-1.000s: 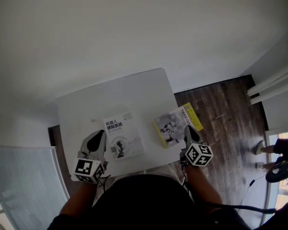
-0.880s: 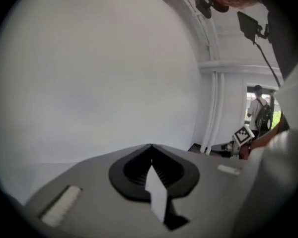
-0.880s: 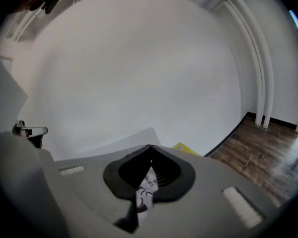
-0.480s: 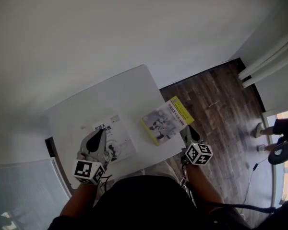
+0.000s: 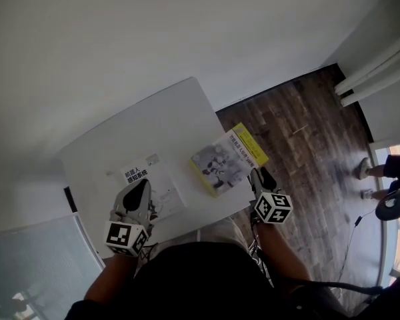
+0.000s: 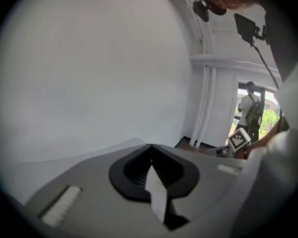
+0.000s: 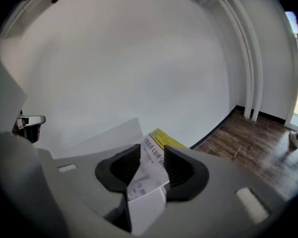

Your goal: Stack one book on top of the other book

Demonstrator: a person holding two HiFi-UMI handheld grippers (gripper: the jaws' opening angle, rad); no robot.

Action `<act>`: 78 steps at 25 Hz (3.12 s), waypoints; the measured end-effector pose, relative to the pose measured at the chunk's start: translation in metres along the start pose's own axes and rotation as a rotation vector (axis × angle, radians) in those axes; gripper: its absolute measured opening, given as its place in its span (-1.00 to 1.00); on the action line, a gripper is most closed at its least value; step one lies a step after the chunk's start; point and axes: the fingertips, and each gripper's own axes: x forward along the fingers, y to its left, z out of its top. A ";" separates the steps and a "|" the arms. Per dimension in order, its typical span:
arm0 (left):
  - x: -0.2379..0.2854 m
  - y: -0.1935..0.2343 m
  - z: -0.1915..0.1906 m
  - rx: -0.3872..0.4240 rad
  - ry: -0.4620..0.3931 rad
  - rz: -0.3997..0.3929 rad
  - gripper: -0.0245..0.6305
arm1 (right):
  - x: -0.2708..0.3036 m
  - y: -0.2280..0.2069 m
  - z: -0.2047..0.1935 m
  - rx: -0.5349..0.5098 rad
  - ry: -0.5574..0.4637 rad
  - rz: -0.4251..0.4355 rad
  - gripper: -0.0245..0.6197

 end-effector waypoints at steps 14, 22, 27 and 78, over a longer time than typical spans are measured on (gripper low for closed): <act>0.034 -0.012 0.011 0.022 0.036 0.007 -0.91 | 0.033 -0.030 -0.023 0.093 0.084 0.025 0.06; 0.041 -0.024 0.004 0.027 0.082 -0.002 -0.91 | 0.052 -0.055 -0.034 0.269 0.132 -0.005 0.30; 0.043 -0.019 0.005 0.037 0.088 0.015 -0.91 | 0.060 -0.065 -0.042 0.340 0.163 -0.008 0.31; 0.000 0.026 0.003 -0.071 0.029 0.145 -0.91 | 0.093 -0.025 -0.020 0.527 0.063 0.155 -0.66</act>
